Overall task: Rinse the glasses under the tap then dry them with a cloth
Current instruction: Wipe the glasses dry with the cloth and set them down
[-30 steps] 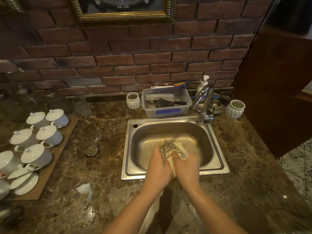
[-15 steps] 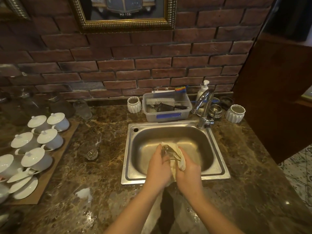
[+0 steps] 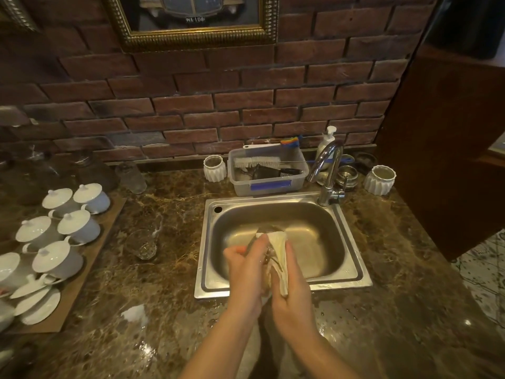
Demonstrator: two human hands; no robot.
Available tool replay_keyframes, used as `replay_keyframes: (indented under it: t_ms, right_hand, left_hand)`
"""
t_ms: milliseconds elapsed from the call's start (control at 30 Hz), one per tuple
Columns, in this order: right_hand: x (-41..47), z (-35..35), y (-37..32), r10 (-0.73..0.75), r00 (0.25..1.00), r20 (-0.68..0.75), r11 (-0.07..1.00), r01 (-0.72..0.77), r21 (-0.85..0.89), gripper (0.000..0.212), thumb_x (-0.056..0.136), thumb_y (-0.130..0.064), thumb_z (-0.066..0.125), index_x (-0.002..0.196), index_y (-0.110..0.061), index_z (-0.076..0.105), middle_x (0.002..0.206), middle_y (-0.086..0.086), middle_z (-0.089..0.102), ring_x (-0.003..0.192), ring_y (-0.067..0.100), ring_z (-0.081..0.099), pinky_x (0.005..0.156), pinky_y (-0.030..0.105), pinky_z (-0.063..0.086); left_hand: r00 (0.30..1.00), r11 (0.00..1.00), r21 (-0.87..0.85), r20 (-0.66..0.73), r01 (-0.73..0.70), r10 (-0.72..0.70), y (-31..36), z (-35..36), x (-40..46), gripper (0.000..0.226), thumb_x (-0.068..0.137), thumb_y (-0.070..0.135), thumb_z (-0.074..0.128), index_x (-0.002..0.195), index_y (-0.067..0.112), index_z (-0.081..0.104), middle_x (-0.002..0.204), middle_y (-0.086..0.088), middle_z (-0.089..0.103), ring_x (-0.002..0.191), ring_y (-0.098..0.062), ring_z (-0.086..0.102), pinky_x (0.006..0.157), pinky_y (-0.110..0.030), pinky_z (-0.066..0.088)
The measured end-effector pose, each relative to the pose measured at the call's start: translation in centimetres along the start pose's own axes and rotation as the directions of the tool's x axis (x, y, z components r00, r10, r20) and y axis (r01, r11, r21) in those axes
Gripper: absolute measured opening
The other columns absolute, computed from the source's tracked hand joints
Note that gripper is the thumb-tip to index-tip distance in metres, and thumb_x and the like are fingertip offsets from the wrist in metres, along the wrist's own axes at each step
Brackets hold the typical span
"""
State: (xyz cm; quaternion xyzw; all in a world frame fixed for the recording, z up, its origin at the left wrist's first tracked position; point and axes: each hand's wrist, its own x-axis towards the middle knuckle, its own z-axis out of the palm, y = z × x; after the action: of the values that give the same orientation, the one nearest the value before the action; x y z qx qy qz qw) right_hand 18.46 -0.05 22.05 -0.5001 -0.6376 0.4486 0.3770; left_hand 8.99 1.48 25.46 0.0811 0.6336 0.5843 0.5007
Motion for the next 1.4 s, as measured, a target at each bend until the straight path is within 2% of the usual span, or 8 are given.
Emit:
replay_keyframes:
  t_ms: [133,433,567,800,1000,1167,1267,1400]
  right_hand:
    - [-0.3,-2.1,-0.9,0.0,1.0,-0.007,0.993,0.0,0.118,0.052,0.103,-0.005,0.052,0.15,-0.026,0.042,0.124,-0.038,0.062,0.117,-0.014,0.057,0.091,0.003,0.045]
    - [2.4,-5.3,-4.8,0.278,0.959,-0.055,0.863,-0.224,0.453,0.01,0.1,-0.037,0.056,0.099,-0.031,0.063,0.084,-0.016,0.066,0.061,-0.023,0.059,0.049,-0.001,0.042]
    - [3.6,-5.4,-6.2,0.135,0.99,0.045,0.919,-0.142,0.369,0.014,0.101,-0.033,0.053,0.098,-0.029,0.066,0.07,-0.012,0.074,0.065,-0.016,0.065,0.052,0.002,0.045]
    - [4.3,-5.8,-6.3,-0.064,0.983,0.175,0.988,0.039,0.147,0.058,0.095,-0.028,0.069,0.145,-0.043,0.043,0.125,-0.029,0.065,0.119,-0.006,0.061,0.093,0.012,0.049]
    - [4.6,-4.8,-6.7,-0.005,0.998,0.068,0.994,-0.002,0.111,0.018,0.097,-0.037,0.065,0.111,-0.026,0.07,0.101,-0.011,0.077,0.095,0.003,0.072,0.089,0.036,0.059]
    - [3.6,-4.5,-6.6,-0.22,0.973,0.071,0.975,0.221,-0.003,0.057,0.098,-0.046,0.055,0.152,-0.042,0.038,0.136,-0.023,0.061,0.126,-0.009,0.054,0.101,0.014,0.046]
    - [4.3,-5.3,-6.7,-0.406,0.91,0.08,0.912,0.409,-0.021,0.061,0.1,-0.03,0.057,0.157,-0.034,0.034,0.157,-0.014,0.044,0.145,0.007,0.041,0.116,0.03,0.041]
    - [4.5,-4.5,-8.9,-0.353,0.936,0.001,0.927,0.349,0.139,0.056,0.098,-0.042,0.057,0.147,-0.016,0.049,0.137,-0.007,0.065,0.129,0.01,0.059,0.102,0.026,0.05]
  left_hand:
    - [0.996,0.983,-0.181,0.085,0.015,0.0,2.1,-1.1,0.9,0.045,0.091,0.028,0.075,0.121,0.005,0.05,0.107,-0.023,0.069,0.092,-0.036,0.07,0.09,-0.055,0.057]
    - [0.975,0.963,-0.223,0.194,0.149,-0.106,3.8,-1.3,0.3,0.022,0.092,0.026,0.059,0.102,0.009,0.068,0.102,-0.02,0.071,0.092,-0.037,0.065,0.076,-0.042,0.051]
    - [0.92,0.959,-0.166,0.359,0.229,-0.158,4.2,-0.6,-0.3,0.034,0.089,0.035,0.06,0.098,0.005,0.074,0.092,-0.019,0.072,0.076,-0.031,0.07,0.064,-0.035,0.054]
    - [0.925,0.988,0.007,0.349,0.155,-0.148,5.1,0.0,-1.0,0.041,0.07,0.037,0.078,0.105,0.015,0.074,0.079,-0.003,0.073,0.065,-0.016,0.059,0.057,-0.029,0.036]
    - [0.976,0.989,-0.025,0.16,-0.148,0.15,5.5,0.8,-1.1,0.027,0.09,0.038,0.066,0.094,0.015,0.051,0.066,-0.002,0.061,0.046,-0.011,0.054,0.039,-0.022,0.032]
    - [0.975,0.991,-0.118,0.22,0.065,-0.038,7.5,0.4,-2.4,0.038,0.101,0.039,0.053,0.101,0.005,0.069,0.069,-0.007,0.066,0.044,-0.013,0.055,0.032,-0.015,0.024]
    - [0.882,0.956,-0.103,0.422,0.274,-0.207,9.3,0.0,-3.4,0.051,0.099,0.042,0.05,0.075,0.008,0.079,0.069,-0.009,0.068,0.046,-0.017,0.058,0.031,-0.013,0.024]
    - [0.922,0.988,-0.137,0.386,0.071,-0.012,9.4,0.3,-4.3,0.034,0.1,0.035,0.053,0.084,0.01,0.069,0.07,-0.007,0.065,0.049,-0.015,0.059,0.034,-0.018,0.031]
